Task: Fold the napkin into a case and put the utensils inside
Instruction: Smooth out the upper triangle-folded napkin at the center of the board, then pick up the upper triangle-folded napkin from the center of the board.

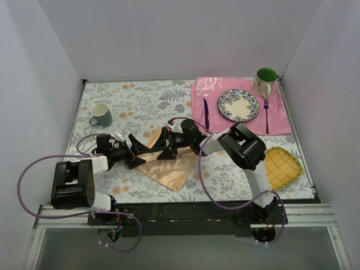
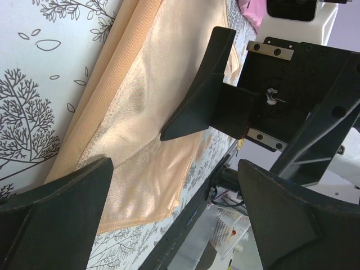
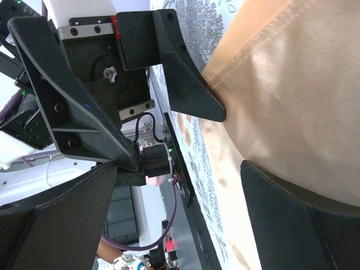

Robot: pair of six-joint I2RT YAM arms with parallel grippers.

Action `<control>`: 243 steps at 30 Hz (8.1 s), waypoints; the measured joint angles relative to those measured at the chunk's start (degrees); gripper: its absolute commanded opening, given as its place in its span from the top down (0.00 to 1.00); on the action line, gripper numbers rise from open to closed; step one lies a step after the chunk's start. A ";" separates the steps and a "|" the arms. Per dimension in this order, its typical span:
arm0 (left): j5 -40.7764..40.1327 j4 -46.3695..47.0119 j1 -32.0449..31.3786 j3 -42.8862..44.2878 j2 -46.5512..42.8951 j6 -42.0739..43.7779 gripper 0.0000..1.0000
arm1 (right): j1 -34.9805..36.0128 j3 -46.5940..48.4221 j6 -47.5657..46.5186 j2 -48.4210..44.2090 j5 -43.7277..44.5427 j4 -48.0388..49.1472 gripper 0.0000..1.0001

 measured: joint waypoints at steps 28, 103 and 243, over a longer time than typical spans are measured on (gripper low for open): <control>-0.17 -0.98 -0.07 0.74 0.39 0.66 0.03 | -10.47 -9.05 -1.03 -2.69 -6.40 3.41 0.01; -3.13 14.51 -15.67 4.59 10.51 -13.70 0.03 | -18.05 -7.76 -10.27 -3.87 -13.20 -7.48 0.01; -15.08 -50.86 -15.96 57.77 34.38 80.50 0.72 | -18.38 38.88 -95.49 0.44 5.79 -81.66 0.38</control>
